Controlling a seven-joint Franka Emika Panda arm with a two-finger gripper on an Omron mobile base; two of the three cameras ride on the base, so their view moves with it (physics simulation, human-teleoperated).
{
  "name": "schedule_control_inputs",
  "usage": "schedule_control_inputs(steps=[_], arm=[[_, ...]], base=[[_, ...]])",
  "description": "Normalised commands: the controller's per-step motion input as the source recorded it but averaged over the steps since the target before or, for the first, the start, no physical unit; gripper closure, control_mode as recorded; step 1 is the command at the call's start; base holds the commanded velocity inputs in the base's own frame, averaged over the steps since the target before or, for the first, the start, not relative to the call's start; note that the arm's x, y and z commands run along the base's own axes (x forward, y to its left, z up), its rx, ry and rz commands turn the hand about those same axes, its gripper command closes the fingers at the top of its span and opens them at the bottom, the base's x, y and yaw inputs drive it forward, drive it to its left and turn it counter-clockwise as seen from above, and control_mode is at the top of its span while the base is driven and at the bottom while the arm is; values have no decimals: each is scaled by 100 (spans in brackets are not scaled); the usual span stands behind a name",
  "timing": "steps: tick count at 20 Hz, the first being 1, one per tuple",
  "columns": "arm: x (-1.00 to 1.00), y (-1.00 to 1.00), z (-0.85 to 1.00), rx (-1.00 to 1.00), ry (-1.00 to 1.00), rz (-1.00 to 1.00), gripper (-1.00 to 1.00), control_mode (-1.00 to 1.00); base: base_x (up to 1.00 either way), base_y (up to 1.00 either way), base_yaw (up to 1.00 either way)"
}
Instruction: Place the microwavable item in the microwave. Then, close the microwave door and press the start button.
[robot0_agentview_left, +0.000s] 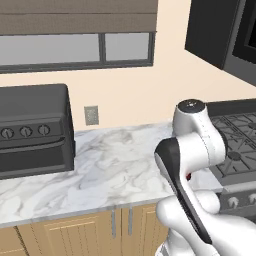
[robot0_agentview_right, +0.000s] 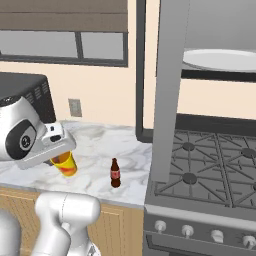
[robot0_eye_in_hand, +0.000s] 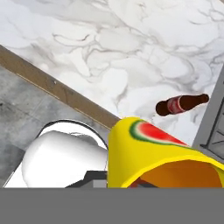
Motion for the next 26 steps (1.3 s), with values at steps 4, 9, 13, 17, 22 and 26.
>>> schedule_control_inputs(steps=[4,9,13,17,22,26], arm=[[0,0,0,0,0,0,100,100],[0,0,0,0,0,0,100,100],[0,0,0,0,0,0,100,100],[0,0,0,0,0,0,100,100],[0,0,0,0,0,0,100,100],[0,0,0,0,0,0,100,100]], base=[[-99,0,-10],[-100,-25,-16],[-94,-70,-20],[-37,-100,-15],[-9,-100,-7],[4,-100,-1]])
